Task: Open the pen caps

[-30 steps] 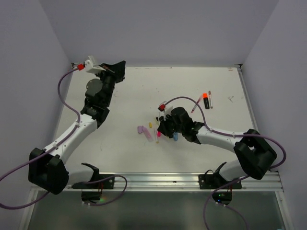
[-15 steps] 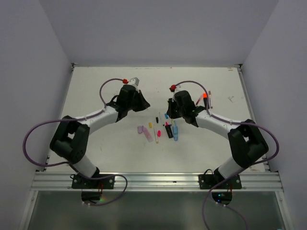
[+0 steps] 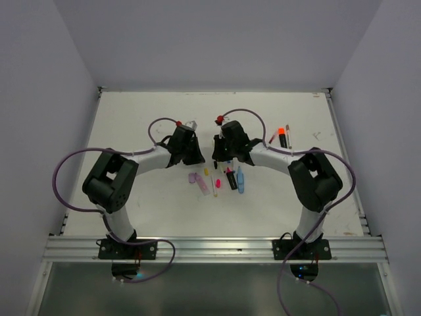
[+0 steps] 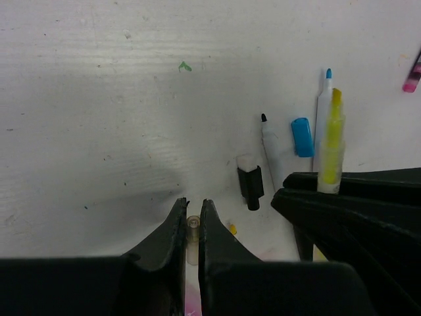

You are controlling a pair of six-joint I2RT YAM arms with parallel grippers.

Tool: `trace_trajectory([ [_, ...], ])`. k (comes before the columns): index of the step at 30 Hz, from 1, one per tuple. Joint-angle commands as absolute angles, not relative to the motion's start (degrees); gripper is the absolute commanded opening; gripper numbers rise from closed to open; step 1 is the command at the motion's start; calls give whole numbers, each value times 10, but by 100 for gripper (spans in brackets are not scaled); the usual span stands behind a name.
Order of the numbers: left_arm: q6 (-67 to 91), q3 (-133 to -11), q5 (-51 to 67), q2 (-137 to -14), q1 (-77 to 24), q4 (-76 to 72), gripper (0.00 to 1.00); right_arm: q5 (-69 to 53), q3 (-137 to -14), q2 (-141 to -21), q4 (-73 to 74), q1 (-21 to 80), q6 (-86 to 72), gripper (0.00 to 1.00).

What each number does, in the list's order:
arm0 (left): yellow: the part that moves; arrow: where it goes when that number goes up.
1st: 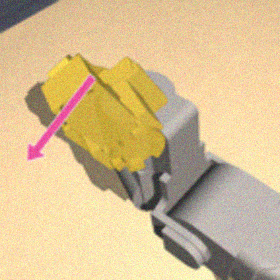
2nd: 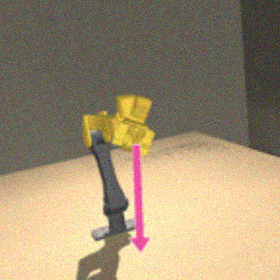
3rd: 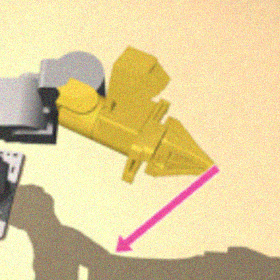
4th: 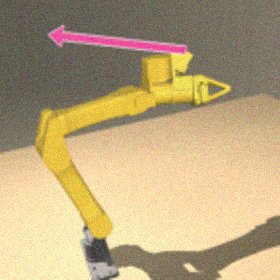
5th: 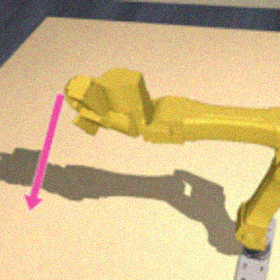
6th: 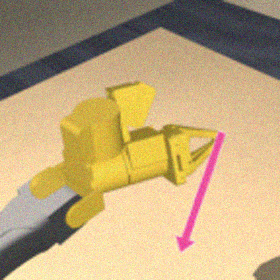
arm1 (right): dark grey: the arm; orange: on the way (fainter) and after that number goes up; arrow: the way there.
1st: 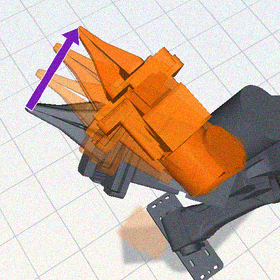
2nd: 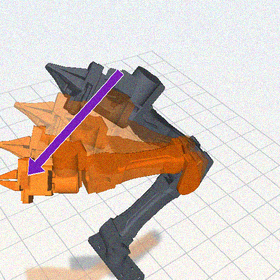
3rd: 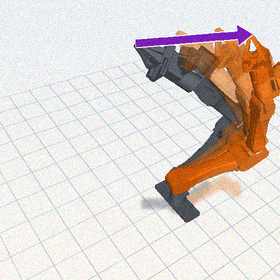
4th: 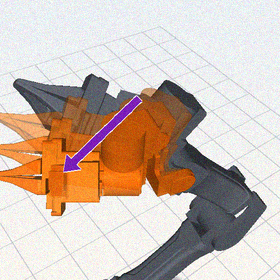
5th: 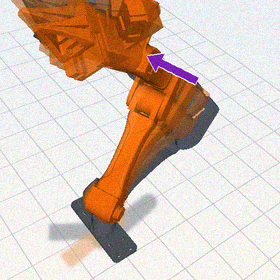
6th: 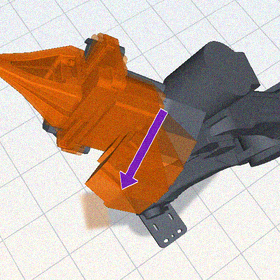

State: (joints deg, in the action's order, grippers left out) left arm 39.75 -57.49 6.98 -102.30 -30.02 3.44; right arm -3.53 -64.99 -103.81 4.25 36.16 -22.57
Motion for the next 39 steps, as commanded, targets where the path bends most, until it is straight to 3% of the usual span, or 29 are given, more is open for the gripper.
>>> trace_trajectory([
  [1, 381, -599, 54, -1027, -292, 43, 6, -54, -688, -1063, 19, 378, -246, 0],
  [17, 382, -632, 48, -1074, -270, 30, 19, -21, -754, -1164, -28, 386, -270, 5],
  [20, 384, -641, 48, -1080, -268, 31, 21, -15, -758, -1168, -32, 386, -272, 11],
  [23, 388, -644, 48, -1081, -268, 31, 23, -8, -758, -1167, -27, 386, -272, 26],
  [27, 389, -640, 43, -1078, -267, 32, 28, -4, -755, -1147, -18, 386, -266, 36],
  [35, 396, -628, 39, -1036, -264, 35, 31, 75, -763, -1062, 68, 382, -222, 44],
  [39, 394, -615, 28, -985, -261, 47, 32, 147, -752, -1015, 119, 353, -211, 55],
])
